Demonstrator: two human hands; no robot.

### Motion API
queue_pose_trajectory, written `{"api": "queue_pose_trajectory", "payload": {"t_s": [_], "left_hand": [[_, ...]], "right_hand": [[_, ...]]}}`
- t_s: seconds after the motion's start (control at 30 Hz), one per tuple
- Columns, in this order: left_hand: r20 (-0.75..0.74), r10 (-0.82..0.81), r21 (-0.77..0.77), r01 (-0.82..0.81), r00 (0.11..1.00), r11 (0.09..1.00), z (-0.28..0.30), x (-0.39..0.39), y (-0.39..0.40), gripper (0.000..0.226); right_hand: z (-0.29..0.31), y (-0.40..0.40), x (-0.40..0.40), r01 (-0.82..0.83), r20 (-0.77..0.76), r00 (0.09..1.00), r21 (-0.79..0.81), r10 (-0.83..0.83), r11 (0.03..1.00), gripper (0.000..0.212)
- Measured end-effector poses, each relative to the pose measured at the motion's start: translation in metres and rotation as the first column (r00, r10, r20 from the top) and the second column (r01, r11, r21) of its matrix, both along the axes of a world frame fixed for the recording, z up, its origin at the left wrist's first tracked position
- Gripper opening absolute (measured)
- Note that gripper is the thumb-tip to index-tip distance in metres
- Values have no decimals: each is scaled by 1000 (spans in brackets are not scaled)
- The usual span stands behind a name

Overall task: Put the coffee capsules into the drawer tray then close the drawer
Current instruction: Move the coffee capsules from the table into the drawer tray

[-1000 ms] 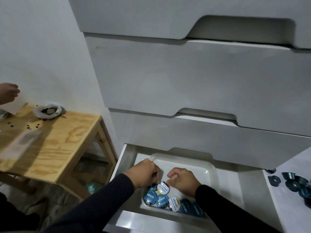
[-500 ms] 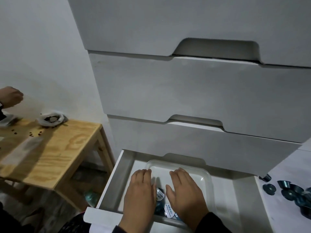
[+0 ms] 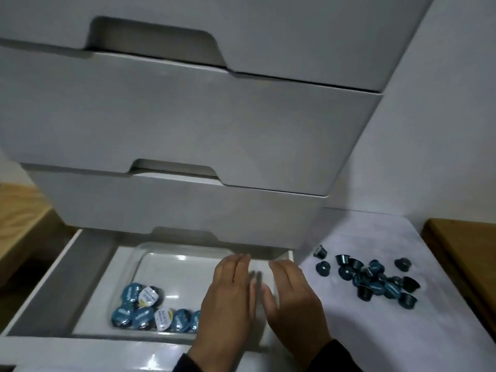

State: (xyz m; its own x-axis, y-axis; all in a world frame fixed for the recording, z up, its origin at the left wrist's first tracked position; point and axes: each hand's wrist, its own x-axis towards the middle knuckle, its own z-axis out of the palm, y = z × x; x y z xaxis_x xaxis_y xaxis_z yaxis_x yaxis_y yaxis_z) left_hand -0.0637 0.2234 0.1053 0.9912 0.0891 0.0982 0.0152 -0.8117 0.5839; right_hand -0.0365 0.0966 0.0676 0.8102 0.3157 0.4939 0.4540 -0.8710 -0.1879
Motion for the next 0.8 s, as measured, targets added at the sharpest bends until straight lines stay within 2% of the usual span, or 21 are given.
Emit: {"api": "queue_pose_trajectory", "payload": {"t_s": [0.1, 0.23, 0.4, 0.5, 0.57, 0.63, 0.8], "left_hand": [[61, -101, -39, 103, 993, 994, -3, 15, -56, 45], [99, -160, -40, 164, 982, 986, -12, 40, -137, 37], [-27, -165, -80, 162, 986, 984, -43, 79, -197, 33], [-119, -121, -34, 118, 985, 992, -66, 101, -215, 32], [-183, -89, -23, 86, 979, 996, -82, 114, -219, 31], [-239, -60, -7, 60, 969, 998, -98, 125, -219, 28], [-265, -32, -18, 28, 964, 999, -125, 136, -212, 31]], "right_hand": [[3, -54, 9, 63, -43, 997, 39, -62, 997, 34], [-9, -133, 27, 83, 96, 992, -74, -76, 994, 25], [-49, -206, 53, 128, 88, 989, -90, -120, 988, 18], [-78, -234, 67, 157, -57, 986, -45, -159, 987, 26], [-92, -242, 72, 154, -128, 979, -44, -158, 987, 19], [-101, -247, 76, 111, -205, 972, -36, -116, 993, 21], [-115, -248, 83, 110, -335, 936, -20, -110, 994, 25]]}}
